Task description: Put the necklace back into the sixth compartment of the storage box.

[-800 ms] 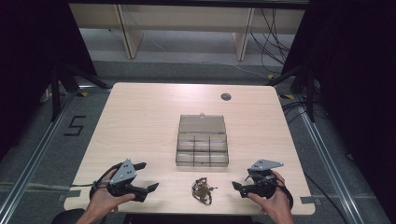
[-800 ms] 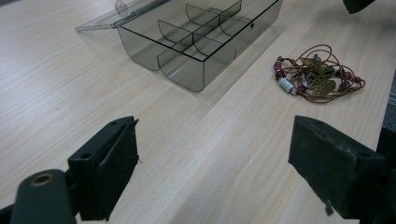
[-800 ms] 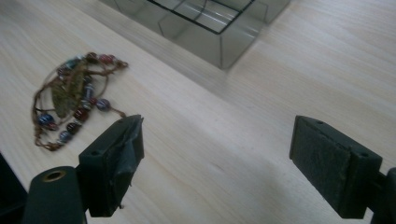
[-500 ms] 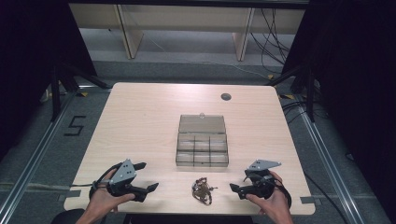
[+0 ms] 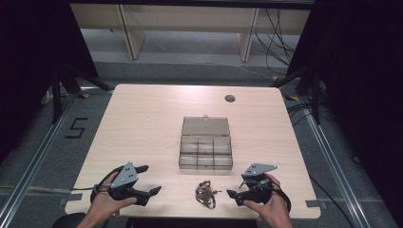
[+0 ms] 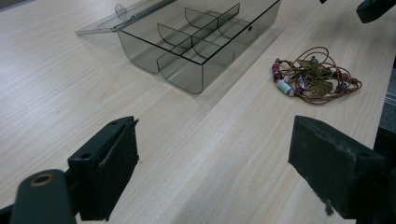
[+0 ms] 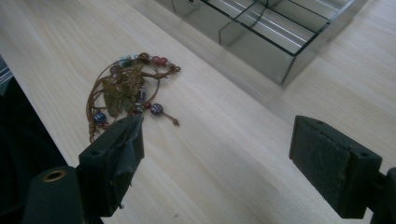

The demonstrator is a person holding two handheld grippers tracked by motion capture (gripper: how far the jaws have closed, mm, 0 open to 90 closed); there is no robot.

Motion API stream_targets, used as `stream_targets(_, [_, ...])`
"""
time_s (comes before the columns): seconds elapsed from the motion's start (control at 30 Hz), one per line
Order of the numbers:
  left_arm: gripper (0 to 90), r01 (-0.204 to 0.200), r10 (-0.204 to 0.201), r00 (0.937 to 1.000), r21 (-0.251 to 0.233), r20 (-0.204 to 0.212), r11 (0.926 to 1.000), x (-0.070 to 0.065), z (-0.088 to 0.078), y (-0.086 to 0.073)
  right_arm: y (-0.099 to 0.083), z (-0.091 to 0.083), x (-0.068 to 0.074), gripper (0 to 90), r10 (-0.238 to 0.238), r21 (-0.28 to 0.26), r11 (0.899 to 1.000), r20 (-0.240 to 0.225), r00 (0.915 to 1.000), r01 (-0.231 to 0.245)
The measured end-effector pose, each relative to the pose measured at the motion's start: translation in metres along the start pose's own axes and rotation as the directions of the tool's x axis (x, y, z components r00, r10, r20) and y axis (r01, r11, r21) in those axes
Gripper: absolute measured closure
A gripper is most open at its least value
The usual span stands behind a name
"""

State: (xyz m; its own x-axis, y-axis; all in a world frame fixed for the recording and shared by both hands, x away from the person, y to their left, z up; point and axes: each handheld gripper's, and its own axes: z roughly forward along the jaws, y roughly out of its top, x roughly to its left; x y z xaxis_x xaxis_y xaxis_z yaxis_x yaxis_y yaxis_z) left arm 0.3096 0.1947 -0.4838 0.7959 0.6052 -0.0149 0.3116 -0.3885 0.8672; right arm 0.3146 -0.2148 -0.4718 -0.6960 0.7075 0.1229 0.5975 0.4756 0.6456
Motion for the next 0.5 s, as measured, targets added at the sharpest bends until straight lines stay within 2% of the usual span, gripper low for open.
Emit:
stream_targets(0.03, [15.1, -0.020, 0.020, 0.9998, 0.004, -0.007, 0.9998, 0.001, 0.000, 0.001, 0.000, 0.002, 0.000, 18.4, -0.013, -0.007, 1.000, 0.000, 0.9999, 0.013])
stream_targets(0.07, [15.1, -0.033, 0.033, 0.9995, 0.005, -0.004, 0.9994, 0.001, 0.000, 0.001, 0.001, 0.003, 0.003, 18.3, 0.010, -0.019, 1.000, -0.009, 0.9999, -0.011])
stream_targets(0.13, [15.1, -0.033, 0.033, 0.9995, 0.006, -0.002, 0.9995, 0.000, 0.000, 0.001, 0.007, 0.006, 0.009, 18.3, -0.020, 0.015, 1.000, -0.029, 0.9994, 0.020])
stream_targets(0.17, [15.1, -0.009, 0.009, 0.9999, 0.004, 0.006, 0.9999, -0.001, 0.001, 0.001, 0.007, 0.006, 0.009, 18.3, -0.020, 0.015, 1.000, -0.029, 0.9994, 0.020])
stream_targets(0.2, [15.1, -0.023, 0.023, 0.9997, 0.003, 0.001, 0.9997, -0.001, 0.000, 0.001, 0.011, 0.009, 0.013, 18.3, -0.027, 0.028, 0.999, -0.036, 0.9990, 0.028])
stream_targets(0.23, [15.1, -0.029, 0.029, 0.9996, 0.004, -0.003, 0.9996, -0.001, 0.000, 0.001, 0.013, 0.013, 0.015, 18.2, -0.061, 0.016, 0.998, -0.043, 0.9972, 0.062])
stream_targets(0.3, [15.1, -0.030, 0.030, 0.9995, 0.003, 0.000, 0.9995, -0.001, 0.000, 0.001, 0.018, 0.018, 0.022, 17.9, -0.076, 0.041, 0.996, -0.071, 0.9945, 0.079])
stream_targets(0.33, [15.1, -0.031, 0.031, 0.9995, 0.002, 0.004, 0.9995, -0.001, 0.000, 0.001, 0.021, 0.021, 0.024, 18.1, -0.112, 0.050, 0.992, -0.069, 0.9914, 0.115])
stream_targets(0.4, [15.1, -0.034, 0.034, 0.9994, 0.002, 0.007, 0.9994, 0.000, -0.001, 0.002, 0.026, 0.025, 0.032, 19.0, -0.100, 0.083, 0.991, -0.099, 0.9900, 0.109])
stream_targets(0.47, [15.2, -0.031, 0.031, 0.9995, 0.002, 0.009, 0.9995, -0.001, 0.000, 0.002, 0.030, 0.031, 0.036, 19.4, -0.130, 0.086, 0.986, -0.105, 0.9859, 0.140])
stream_targets(0.5, [15.1, -0.034, 0.034, 0.9994, 0.001, 0.007, 0.9994, -0.001, 0.000, 0.002, 0.031, 0.034, 0.038, 19.7, -0.130, 0.099, 0.985, -0.106, 0.9858, 0.141])
